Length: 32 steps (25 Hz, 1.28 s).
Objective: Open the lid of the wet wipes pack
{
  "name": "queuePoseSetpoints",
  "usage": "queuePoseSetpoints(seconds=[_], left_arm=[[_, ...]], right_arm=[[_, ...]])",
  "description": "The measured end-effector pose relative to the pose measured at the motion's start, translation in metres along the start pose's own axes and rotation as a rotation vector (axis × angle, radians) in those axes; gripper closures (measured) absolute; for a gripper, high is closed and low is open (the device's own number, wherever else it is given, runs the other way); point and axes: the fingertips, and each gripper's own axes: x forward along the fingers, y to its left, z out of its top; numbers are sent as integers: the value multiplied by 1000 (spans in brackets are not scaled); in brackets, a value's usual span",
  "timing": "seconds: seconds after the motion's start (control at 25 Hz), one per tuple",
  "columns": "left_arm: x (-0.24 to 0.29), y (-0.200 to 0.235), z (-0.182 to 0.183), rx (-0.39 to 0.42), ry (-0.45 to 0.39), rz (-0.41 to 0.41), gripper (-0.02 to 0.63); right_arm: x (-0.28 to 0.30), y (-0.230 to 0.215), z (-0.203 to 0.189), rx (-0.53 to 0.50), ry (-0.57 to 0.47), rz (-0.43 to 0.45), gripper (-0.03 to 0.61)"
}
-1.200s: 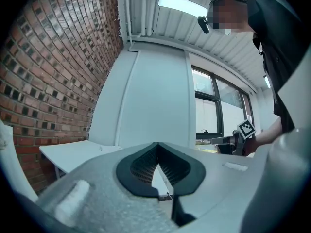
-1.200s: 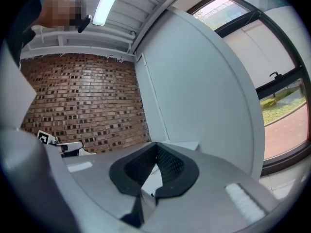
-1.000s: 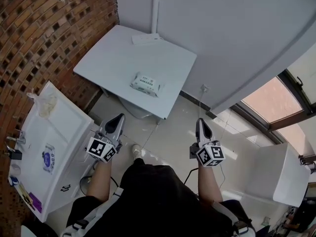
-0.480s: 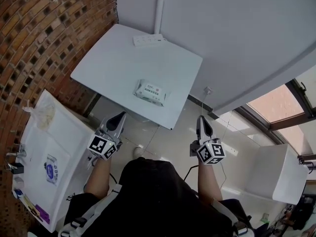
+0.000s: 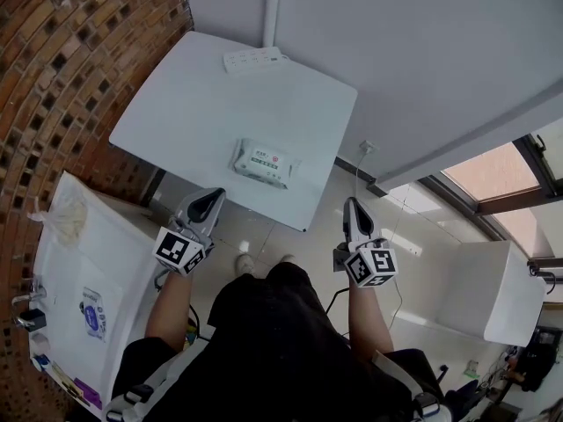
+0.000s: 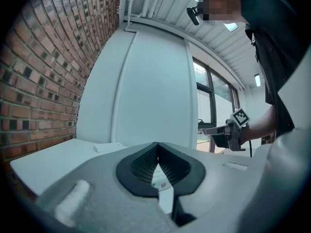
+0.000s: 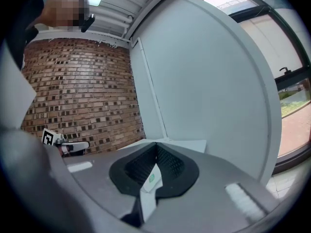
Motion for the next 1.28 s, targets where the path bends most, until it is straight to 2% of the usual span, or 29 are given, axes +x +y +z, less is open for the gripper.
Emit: queuePoseSetpoints(seconds=[0.16,0.36,0.64,0.76,0.8,0.92,1.12,1.28], left_arm=[[19,12,-10,-6,29,19,612],[52,17,-2,41,55,43,611],[88,22,10,81,78,51,609],[99,23,6,26,82,63,605],[102,24,3,1,86,68,574],[106,24,-11,-20,124,77,543],[102,22,-51,-124,193,69,419],[101,22,-87,-60,323,37,321]], right_arm=[[24,-4,2,14,9,45,572],[67,-11,13,-13,15,138,572],[110,-26,40,-23,-15,226,572],[120,-32,42,-20,-11,260,572],[123,-31,41,-21,-4,273,572],[133,-26,33,-26,21,316,572],[139,-8,8,-39,80,357,572],[146,4,-12,-63,140,351,572]])
